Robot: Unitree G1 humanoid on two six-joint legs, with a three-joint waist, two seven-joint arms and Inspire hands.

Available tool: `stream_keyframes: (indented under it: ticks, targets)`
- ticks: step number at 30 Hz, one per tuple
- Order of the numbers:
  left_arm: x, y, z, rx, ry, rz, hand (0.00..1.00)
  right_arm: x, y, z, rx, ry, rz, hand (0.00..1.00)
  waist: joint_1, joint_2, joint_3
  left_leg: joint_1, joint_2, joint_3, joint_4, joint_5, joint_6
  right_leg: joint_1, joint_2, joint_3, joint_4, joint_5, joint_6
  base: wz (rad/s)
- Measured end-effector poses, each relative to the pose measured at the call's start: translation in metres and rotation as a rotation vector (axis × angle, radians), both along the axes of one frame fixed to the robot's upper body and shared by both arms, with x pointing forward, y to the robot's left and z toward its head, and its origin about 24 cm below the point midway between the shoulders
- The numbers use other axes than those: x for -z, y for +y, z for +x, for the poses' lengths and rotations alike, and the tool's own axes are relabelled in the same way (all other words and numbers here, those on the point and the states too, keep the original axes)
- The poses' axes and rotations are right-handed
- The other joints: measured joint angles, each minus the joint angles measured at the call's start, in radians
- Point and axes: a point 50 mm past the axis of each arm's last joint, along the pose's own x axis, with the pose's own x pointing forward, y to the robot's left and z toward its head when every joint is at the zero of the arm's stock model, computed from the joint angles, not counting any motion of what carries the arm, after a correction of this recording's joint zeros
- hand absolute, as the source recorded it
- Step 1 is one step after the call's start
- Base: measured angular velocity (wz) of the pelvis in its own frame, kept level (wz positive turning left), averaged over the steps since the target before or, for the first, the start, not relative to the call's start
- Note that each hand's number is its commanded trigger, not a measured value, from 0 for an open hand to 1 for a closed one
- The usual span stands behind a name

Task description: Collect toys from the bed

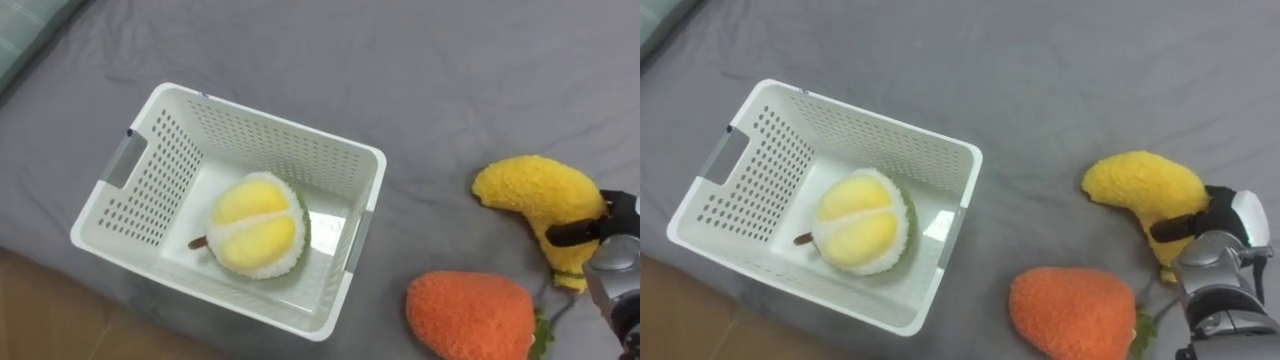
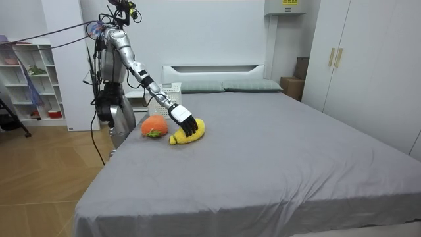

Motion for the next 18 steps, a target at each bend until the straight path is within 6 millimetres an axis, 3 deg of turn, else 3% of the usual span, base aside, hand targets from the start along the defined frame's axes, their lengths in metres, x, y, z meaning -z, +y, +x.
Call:
stream_keyframes:
  ticks: [18]
  targets:
    - [-0.001, -0.003, 0.011, -0.038, -0.042, -0.035, 0.0, 0.004, 0.0, -0.003, 0.008, 0.021, 0.024, 1.0, -0.002, 0.007, 0.0004, -0.012, 0.001, 0.002, 0.0, 0.004, 0.0, -0.018, -0.001, 0.006, 0.011, 0.0, 0.0, 0.0]
